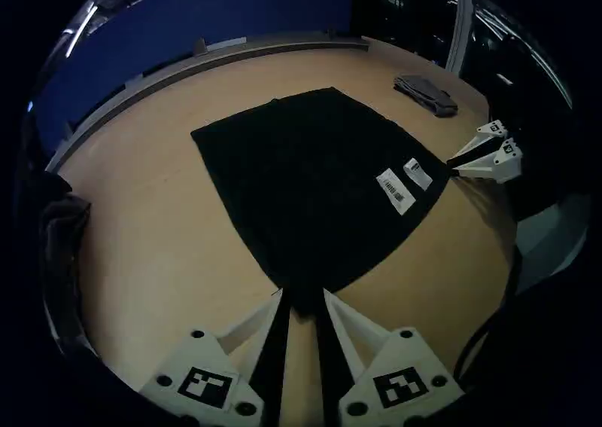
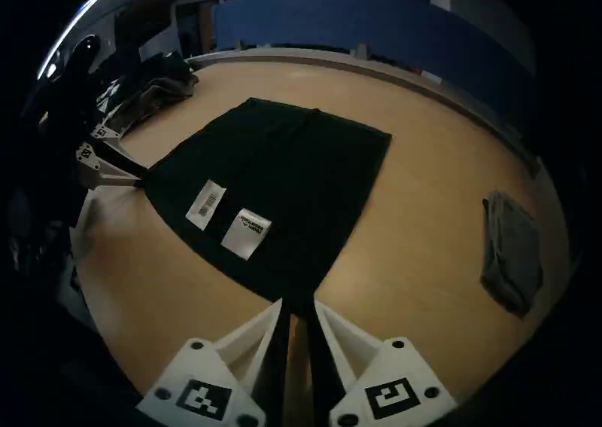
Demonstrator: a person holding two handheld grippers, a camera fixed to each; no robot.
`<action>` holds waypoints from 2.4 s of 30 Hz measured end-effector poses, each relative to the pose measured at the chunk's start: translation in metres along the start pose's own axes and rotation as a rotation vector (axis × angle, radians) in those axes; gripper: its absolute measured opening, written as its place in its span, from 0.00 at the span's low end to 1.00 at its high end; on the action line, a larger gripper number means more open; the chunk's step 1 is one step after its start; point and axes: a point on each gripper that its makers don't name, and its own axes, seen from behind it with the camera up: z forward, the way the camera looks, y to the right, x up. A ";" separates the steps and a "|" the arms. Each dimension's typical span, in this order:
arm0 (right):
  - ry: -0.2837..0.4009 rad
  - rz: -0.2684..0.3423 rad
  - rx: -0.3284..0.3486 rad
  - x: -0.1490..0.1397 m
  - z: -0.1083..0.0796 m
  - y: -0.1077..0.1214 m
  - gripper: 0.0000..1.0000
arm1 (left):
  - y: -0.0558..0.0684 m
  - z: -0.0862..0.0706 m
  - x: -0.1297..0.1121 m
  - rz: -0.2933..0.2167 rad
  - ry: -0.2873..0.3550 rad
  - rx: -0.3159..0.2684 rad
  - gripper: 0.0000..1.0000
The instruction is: Fold towel
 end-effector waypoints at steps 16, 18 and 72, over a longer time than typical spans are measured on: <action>-0.015 0.020 -0.009 0.002 -0.005 0.005 0.08 | 0.010 -0.003 0.002 0.000 -0.001 -0.044 0.13; -0.010 0.026 -0.007 0.003 -0.006 0.006 0.07 | 0.011 -0.004 0.003 -0.002 0.002 -0.044 0.13; 0.115 0.096 0.007 0.083 -0.120 -0.006 0.07 | 0.028 -0.098 0.057 -0.155 -0.097 -0.069 0.12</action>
